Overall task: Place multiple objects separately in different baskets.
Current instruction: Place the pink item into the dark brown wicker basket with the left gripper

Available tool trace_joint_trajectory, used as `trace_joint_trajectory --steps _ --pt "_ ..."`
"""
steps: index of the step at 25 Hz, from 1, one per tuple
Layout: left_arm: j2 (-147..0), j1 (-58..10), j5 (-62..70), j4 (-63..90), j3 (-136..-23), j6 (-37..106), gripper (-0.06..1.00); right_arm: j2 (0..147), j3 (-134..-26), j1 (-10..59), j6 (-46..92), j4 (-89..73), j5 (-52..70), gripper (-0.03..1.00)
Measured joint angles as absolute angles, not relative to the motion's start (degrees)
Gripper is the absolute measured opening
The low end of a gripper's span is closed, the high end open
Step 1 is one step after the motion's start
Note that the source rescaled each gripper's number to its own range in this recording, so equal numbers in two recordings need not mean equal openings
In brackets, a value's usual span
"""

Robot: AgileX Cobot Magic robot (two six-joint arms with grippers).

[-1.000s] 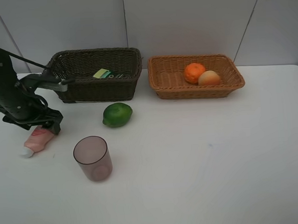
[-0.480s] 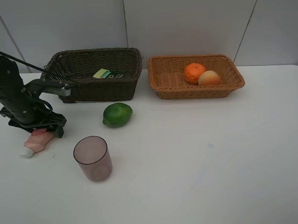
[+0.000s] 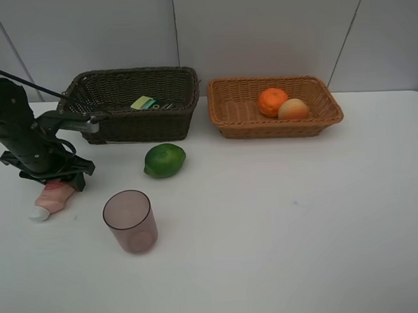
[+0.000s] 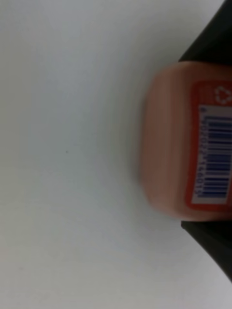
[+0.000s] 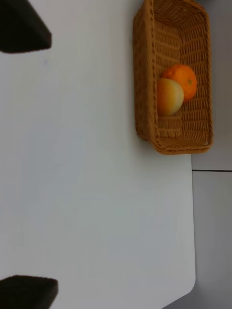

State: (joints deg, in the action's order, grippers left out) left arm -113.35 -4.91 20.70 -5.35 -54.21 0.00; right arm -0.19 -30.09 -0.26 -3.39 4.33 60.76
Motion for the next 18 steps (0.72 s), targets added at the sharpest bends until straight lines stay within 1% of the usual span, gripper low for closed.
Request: trace_joint_trajectory --steps 13,18 --pt "-113.35 -4.91 20.44 -4.75 -54.21 0.0 0.69 -0.19 -30.09 -0.26 -3.39 4.33 60.76 1.0" --pt "-110.99 -4.91 23.54 -4.57 -56.25 -0.76 0.69 -0.19 -30.09 -0.26 -3.39 4.33 60.76 1.0"
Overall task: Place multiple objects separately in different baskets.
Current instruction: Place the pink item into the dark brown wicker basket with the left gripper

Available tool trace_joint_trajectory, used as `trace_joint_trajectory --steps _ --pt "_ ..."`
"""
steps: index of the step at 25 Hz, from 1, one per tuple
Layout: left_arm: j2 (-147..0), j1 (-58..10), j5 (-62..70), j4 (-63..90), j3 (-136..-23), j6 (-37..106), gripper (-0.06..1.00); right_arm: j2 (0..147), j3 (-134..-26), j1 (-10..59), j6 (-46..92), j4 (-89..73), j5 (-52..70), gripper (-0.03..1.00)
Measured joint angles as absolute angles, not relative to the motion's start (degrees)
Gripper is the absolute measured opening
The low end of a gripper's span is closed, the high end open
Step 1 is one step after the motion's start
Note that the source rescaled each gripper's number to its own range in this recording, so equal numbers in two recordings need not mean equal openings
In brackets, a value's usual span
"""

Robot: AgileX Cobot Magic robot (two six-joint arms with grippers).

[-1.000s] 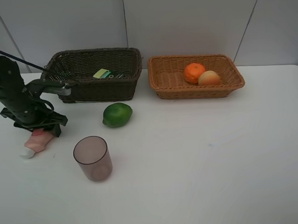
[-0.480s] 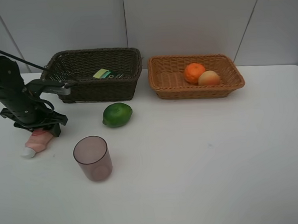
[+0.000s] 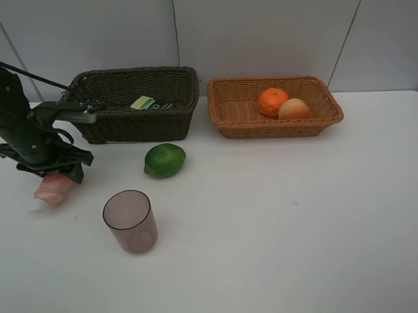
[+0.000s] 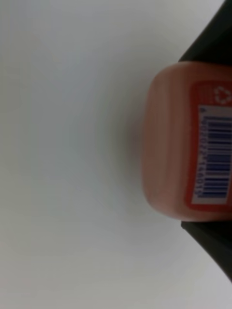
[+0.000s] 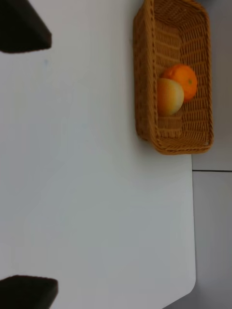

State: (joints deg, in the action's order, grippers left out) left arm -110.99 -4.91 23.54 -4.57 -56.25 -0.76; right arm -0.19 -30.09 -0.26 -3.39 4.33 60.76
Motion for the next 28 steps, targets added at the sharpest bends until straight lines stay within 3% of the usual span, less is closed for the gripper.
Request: trace_joint_trajectory --steps 13,22,28 --pt "-101.56 -7.4 30.13 -2.67 -76.24 -3.87 0.69 -0.19 -30.09 -0.26 -3.39 4.33 60.76 1.0" --pt "-110.71 -7.61 3.74 -2.46 -80.65 -3.87 0.69 -0.19 -30.09 -0.26 -3.39 4.33 60.76 1.0" --pt "-116.93 -7.61 -4.05 -2.46 -80.65 -3.91 0.69 -0.19 -30.09 -0.26 -3.39 4.33 60.76 1.0"
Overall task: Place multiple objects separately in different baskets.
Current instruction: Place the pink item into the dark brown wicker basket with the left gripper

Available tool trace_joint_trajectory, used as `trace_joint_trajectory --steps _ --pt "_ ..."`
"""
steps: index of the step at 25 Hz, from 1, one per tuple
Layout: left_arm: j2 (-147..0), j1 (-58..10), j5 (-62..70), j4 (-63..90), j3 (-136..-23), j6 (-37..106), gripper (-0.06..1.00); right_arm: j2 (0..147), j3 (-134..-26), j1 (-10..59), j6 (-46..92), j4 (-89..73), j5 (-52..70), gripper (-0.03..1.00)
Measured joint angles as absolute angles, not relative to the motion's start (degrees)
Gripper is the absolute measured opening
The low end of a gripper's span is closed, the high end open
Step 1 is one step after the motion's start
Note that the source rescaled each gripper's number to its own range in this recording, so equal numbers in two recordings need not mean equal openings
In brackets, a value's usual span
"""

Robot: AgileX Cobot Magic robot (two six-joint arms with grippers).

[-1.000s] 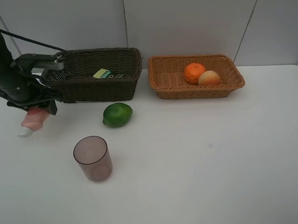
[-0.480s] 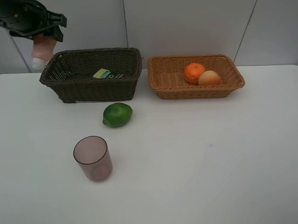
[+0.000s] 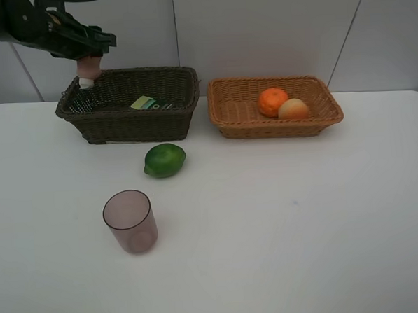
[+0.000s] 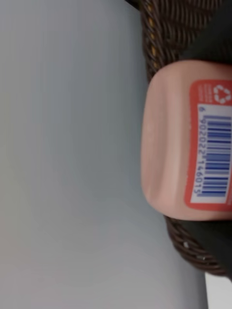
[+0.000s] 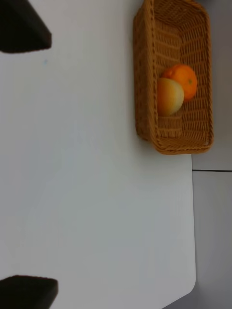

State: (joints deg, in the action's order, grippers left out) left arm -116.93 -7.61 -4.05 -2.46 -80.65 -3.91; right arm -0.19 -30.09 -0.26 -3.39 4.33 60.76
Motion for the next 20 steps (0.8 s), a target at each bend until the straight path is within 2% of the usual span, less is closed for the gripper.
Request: trace_joint_trajectory --steps 10,20 --pt "-122.56 -9.09 -6.79 -2.46 -80.65 -3.91 0.69 -0.19 -30.09 -0.26 -3.39 4.33 60.76 1.0" --pt "-122.88 -9.77 -4.21 -2.63 -80.65 -3.85 0.69 -0.19 -30.09 -0.26 -3.39 4.33 60.76 1.0"
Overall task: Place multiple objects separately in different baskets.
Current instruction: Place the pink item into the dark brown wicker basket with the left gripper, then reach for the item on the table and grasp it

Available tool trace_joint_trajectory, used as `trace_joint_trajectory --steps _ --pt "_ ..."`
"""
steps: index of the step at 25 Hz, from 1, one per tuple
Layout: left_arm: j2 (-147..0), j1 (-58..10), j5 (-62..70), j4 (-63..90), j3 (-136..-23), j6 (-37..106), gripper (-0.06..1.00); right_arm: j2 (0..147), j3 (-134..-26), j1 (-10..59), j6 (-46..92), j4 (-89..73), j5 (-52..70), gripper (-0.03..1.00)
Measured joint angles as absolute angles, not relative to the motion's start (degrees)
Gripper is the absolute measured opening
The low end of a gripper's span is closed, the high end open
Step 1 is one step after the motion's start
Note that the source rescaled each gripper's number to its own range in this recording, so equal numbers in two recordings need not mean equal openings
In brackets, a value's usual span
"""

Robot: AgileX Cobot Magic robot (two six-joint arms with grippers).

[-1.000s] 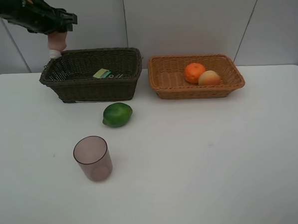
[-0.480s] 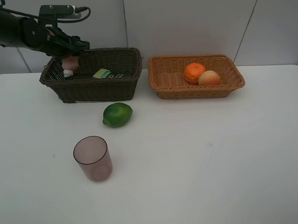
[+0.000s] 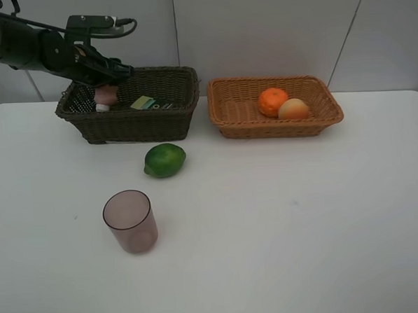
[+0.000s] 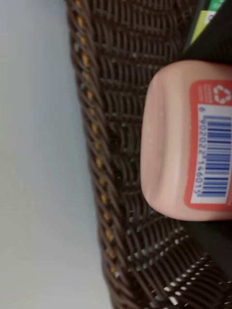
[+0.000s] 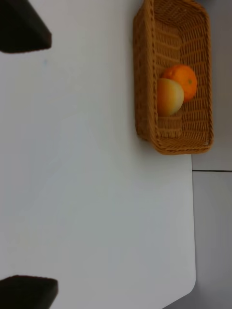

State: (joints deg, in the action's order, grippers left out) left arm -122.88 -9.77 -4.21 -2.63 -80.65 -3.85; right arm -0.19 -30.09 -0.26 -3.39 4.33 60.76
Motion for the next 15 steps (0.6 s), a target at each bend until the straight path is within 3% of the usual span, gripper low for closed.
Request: trace_joint_trajectory --steps 4,8,15 --pt "-122.88 -10.29 -3.65 -2.68 -80.65 -3.85 0.74 -0.19 -30.09 -0.26 -3.39 4.33 60.76 1.0" --pt "-122.82 -11.09 -2.68 -2.68 -80.68 -3.58 0.91 -0.19 -30.09 -0.26 -3.39 4.33 60.76 1.0" --pt "-119.74 -11.64 1.23 -2.68 -80.68 -3.47 0.93 -0.19 -30.09 -0.26 -3.39 4.33 60.76 1.0"
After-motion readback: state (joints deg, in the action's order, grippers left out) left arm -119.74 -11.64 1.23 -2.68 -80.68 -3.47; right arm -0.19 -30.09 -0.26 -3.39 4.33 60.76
